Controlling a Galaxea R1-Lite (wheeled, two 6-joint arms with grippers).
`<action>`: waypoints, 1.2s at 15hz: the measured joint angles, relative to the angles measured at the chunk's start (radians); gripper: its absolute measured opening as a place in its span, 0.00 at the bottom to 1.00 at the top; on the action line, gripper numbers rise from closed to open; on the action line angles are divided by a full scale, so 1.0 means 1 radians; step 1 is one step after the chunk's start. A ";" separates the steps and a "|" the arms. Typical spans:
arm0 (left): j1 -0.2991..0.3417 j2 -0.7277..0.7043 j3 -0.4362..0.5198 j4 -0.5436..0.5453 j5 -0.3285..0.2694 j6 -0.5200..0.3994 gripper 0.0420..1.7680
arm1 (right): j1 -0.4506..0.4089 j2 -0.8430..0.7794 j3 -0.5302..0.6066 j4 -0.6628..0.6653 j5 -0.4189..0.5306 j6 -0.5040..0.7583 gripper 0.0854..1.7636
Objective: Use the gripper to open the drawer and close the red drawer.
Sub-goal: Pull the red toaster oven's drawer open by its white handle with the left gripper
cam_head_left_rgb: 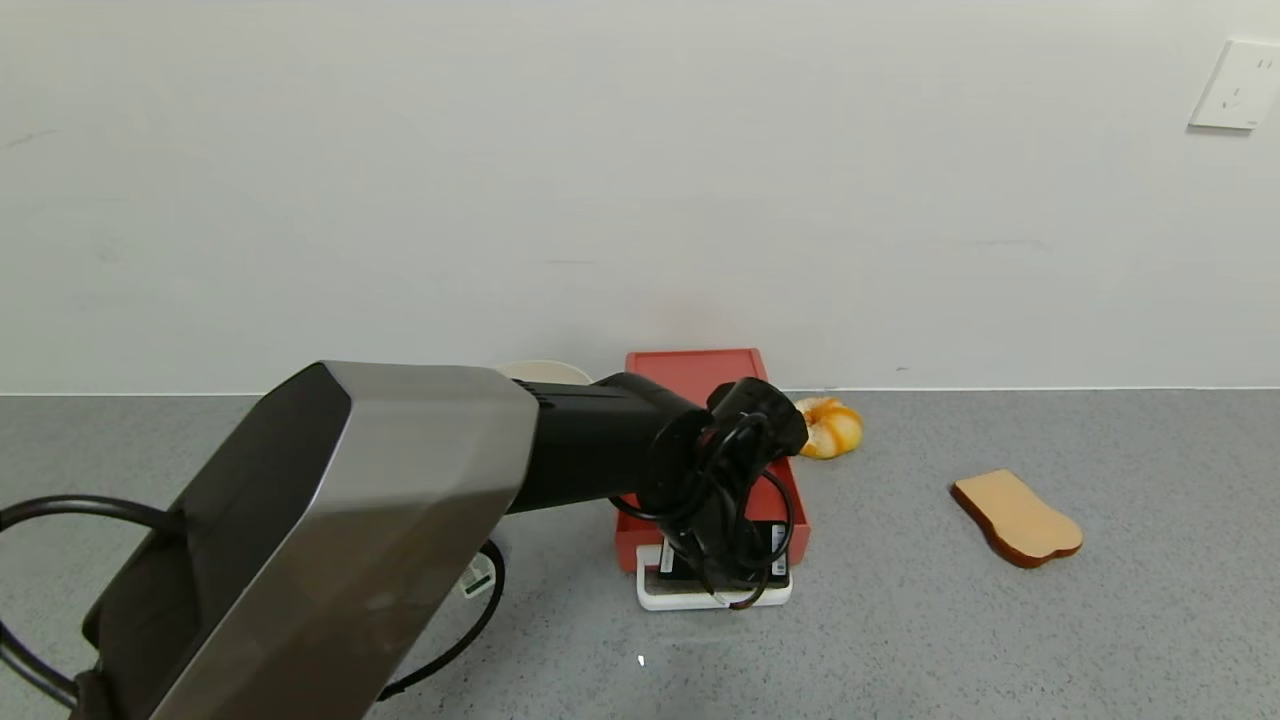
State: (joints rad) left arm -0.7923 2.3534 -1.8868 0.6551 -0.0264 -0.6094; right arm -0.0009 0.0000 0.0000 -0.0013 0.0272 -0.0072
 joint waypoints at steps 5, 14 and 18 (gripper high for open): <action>-0.028 -0.017 0.046 -0.004 0.003 -0.029 0.04 | 0.000 0.000 0.000 0.000 0.000 0.000 0.97; -0.065 -0.039 0.088 0.005 0.000 -0.068 0.04 | 0.000 0.000 0.000 0.000 -0.001 0.000 0.97; -0.071 -0.043 0.085 0.044 0.005 -0.069 0.04 | 0.000 0.000 0.000 0.000 0.000 0.000 0.97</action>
State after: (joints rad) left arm -0.8634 2.3106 -1.8015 0.6994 -0.0215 -0.6787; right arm -0.0013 0.0000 0.0000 -0.0013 0.0268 -0.0072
